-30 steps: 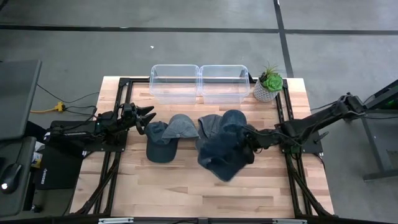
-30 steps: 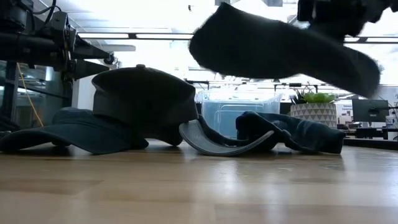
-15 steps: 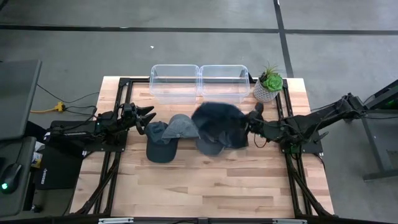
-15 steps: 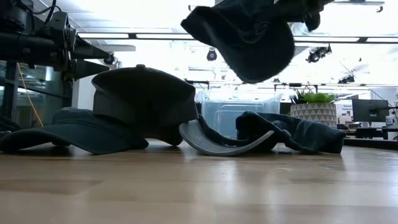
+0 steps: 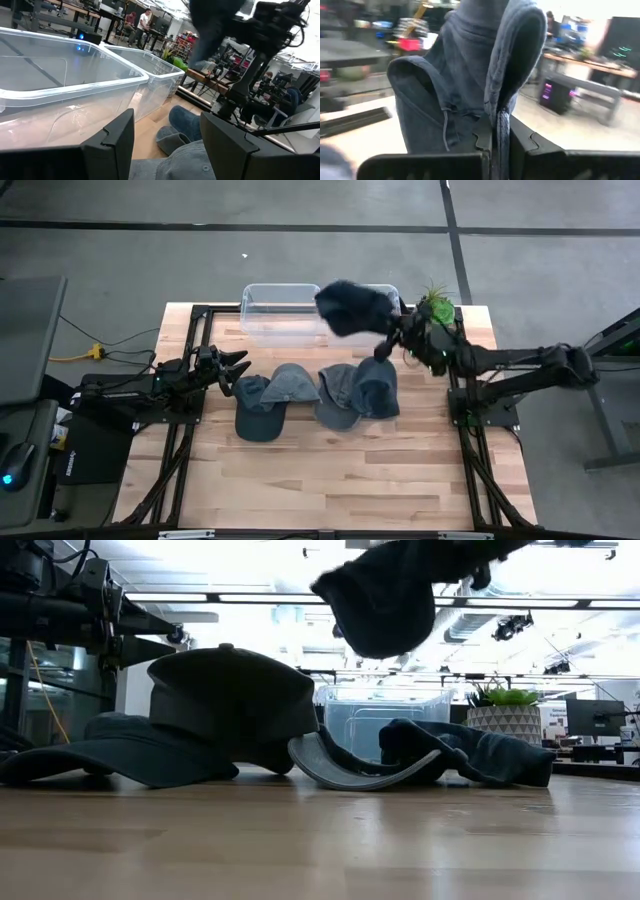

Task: Pick & Place hat
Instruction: Put the bottom blue cap into the right transparent bin

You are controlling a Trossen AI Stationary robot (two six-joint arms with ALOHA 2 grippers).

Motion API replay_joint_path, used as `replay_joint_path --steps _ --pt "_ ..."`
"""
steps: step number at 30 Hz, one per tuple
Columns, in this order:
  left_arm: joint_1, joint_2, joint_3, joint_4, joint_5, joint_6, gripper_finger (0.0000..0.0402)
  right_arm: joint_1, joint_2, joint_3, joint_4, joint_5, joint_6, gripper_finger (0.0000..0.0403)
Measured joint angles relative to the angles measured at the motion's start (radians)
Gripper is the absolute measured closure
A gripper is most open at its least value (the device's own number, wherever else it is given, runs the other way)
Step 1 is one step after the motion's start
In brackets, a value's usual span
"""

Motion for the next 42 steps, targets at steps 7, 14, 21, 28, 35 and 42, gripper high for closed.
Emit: replay_joint_path --steps 7,14,21,28,35,42 --pt "0.000 0.000 0.000 0.000 0.000 0.000 0.0209 -0.267 0.105 0.000 0.066 -0.192 0.133 0.0388" --pt "0.000 0.000 0.000 0.000 0.001 0.000 0.0209 -0.407 0.285 -0.001 0.181 -0.347 0.230 0.0388" --pt "0.000 0.000 0.000 0.000 0.001 0.000 0.0209 -0.457 0.372 -0.001 0.188 -0.363 0.298 0.0388" --pt "0.000 0.000 0.000 0.000 0.001 0.000 0.0209 -0.489 0.390 -0.001 0.121 -0.384 0.318 0.0386" --pt "0.000 0.000 0.000 0.000 0.001 0.000 0.0209 -0.513 0.390 -0.001 0.067 -0.440 0.338 0.0369" --pt "0.000 0.000 0.000 0.000 0.000 0.000 0.0209 -0.515 0.390 -0.001 0.059 -0.454 0.327 0.0366"
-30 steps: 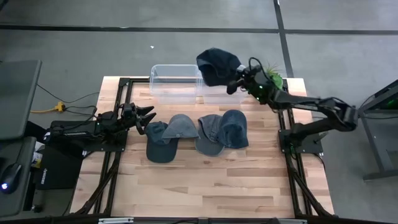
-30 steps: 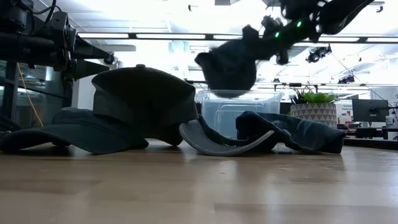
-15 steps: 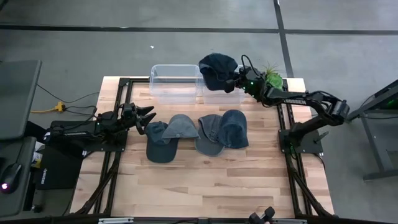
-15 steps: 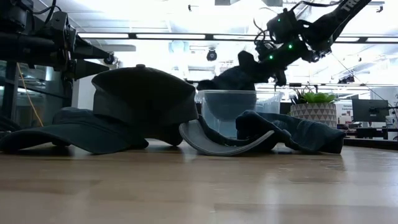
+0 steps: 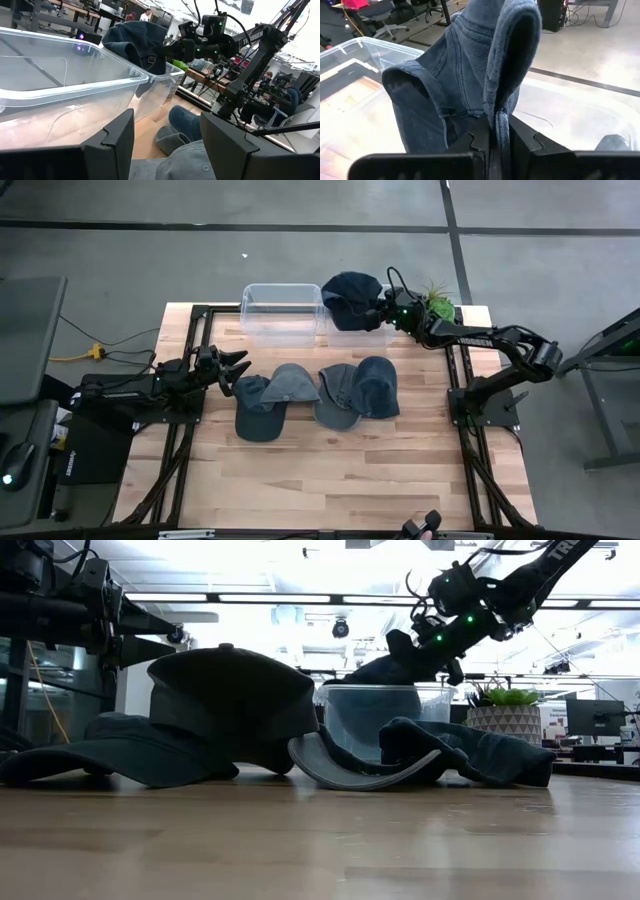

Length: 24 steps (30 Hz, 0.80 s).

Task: Pick & Place hat
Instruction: Put the bottom blue cap into the right transparent bin

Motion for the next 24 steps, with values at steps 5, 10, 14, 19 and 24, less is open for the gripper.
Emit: replay_joint_path --steps 5,10,14,19,24 --pt "0.000 0.000 0.000 0.000 0.000 0.000 0.0209 0.000 0.000 0.000 -0.026 0.031 -0.032 0.0365" --pt "0.000 0.000 0.000 0.000 0.000 0.000 0.0209 0.000 0.000 0.000 -0.058 0.043 -0.036 0.0361" --pt "0.000 0.000 0.000 0.000 0.000 0.000 0.0209 0.000 0.000 0.000 -0.055 0.042 -0.028 0.0328" --pt "0.000 0.000 0.000 0.000 0.000 0.000 0.0209 -0.003 0.000 0.000 -0.052 0.051 -0.032 0.0254" --pt "0.000 0.000 0.000 0.000 0.000 0.000 0.0209 -0.006 0.000 0.000 -0.040 0.056 -0.035 0.0183"
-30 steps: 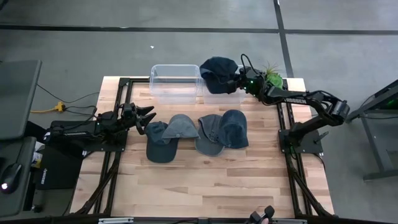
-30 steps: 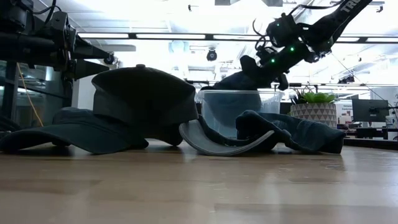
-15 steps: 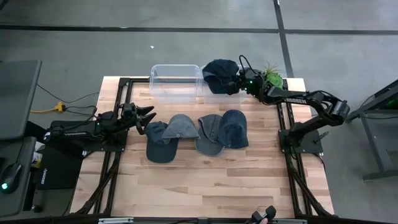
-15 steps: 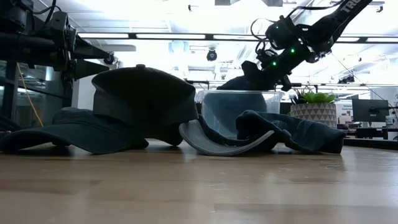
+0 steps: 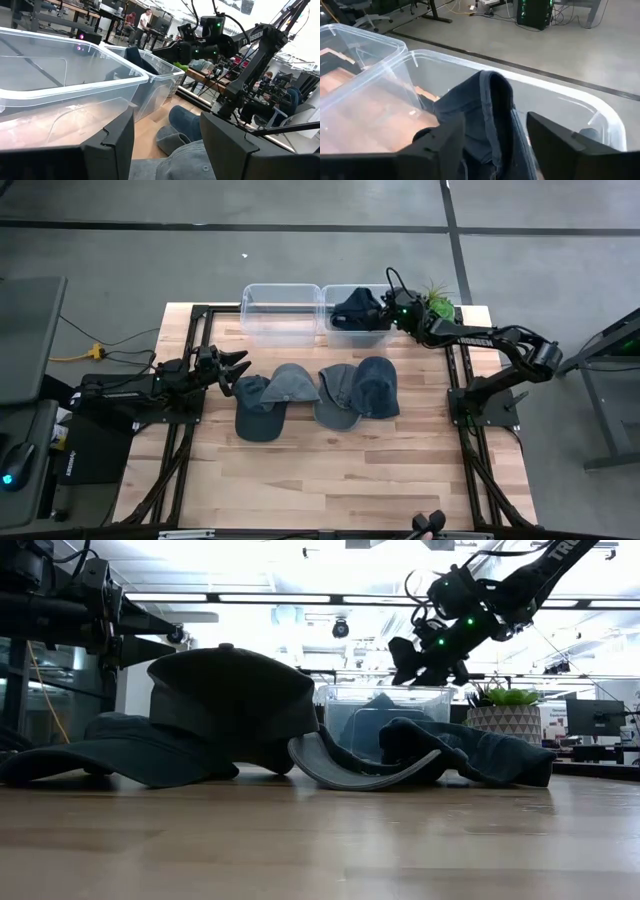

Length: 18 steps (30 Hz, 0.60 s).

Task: Pick & Place hat
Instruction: Put the bottom blue cap into the right transparent bin, then put the right blue cap into the right transparent bin

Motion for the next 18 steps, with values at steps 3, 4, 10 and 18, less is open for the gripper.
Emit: replay_joint_path --steps 3,4,10,18 --pt "0.000 0.000 0.000 0.000 0.000 0.000 0.0209 0.000 -0.003 0.000 0.013 0.015 -0.001 0.0154" --pt "0.000 0.000 0.000 0.000 0.000 0.000 0.0209 0.000 -0.004 0.000 0.017 0.021 -0.004 0.0148" --pt "0.000 0.000 0.000 0.000 0.000 0.000 0.0209 0.000 -0.038 0.000 0.020 0.035 -0.027 0.0137" --pt "0.000 0.000 0.000 0.000 0.000 0.000 0.0209 0.042 -0.123 0.000 0.008 0.004 -0.027 0.0137"
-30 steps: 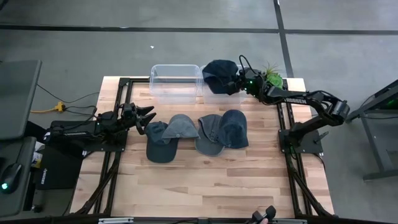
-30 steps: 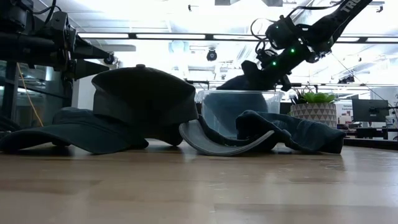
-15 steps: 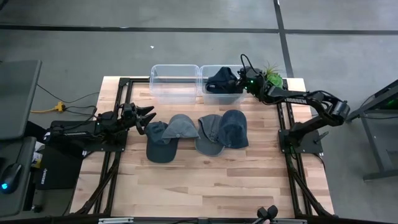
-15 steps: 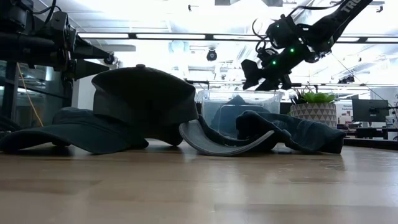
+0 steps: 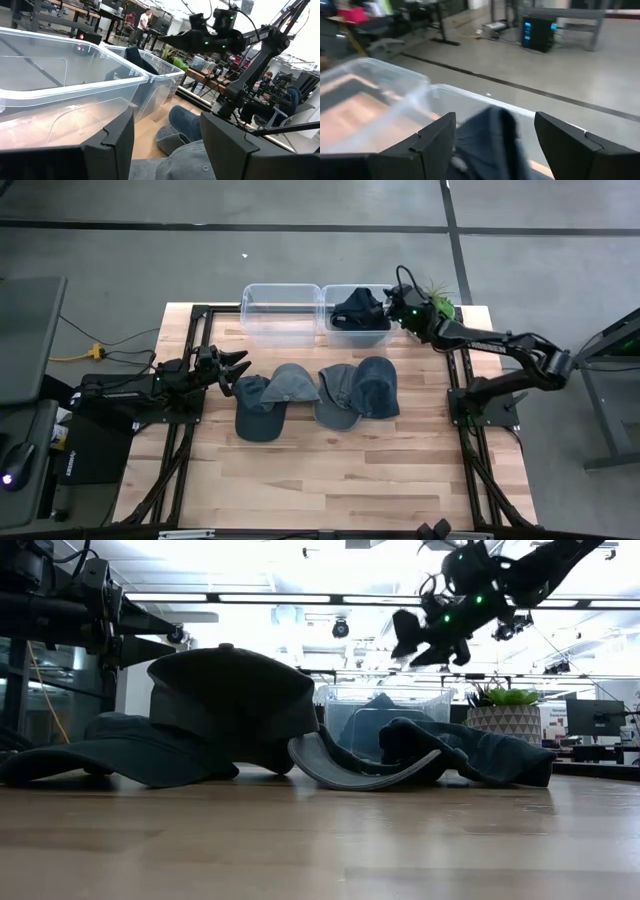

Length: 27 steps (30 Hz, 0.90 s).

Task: Pick & Place hat
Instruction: Put the right blue cap into the right transparent bin

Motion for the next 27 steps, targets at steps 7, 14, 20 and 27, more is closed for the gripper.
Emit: replay_joint_path --steps 7,14,20,27 --pt "0.000 0.000 0.000 0.000 0.000 0.000 0.0209 0.068 -0.084 0.000 -0.057 -0.184 0.009 0.0137" --pt "0.000 0.000 0.000 0.000 0.000 0.000 0.0209 0.161 -0.168 0.000 -0.223 -0.424 -0.062 0.0137" --pt "0.000 0.000 0.000 0.000 0.000 0.000 0.0209 0.233 -0.229 -0.033 -0.356 -0.445 0.125 0.0137" --pt "0.000 0.000 0.000 0.000 0.000 0.000 0.0209 0.342 -0.334 -0.183 -0.347 -0.415 0.348 0.0137"
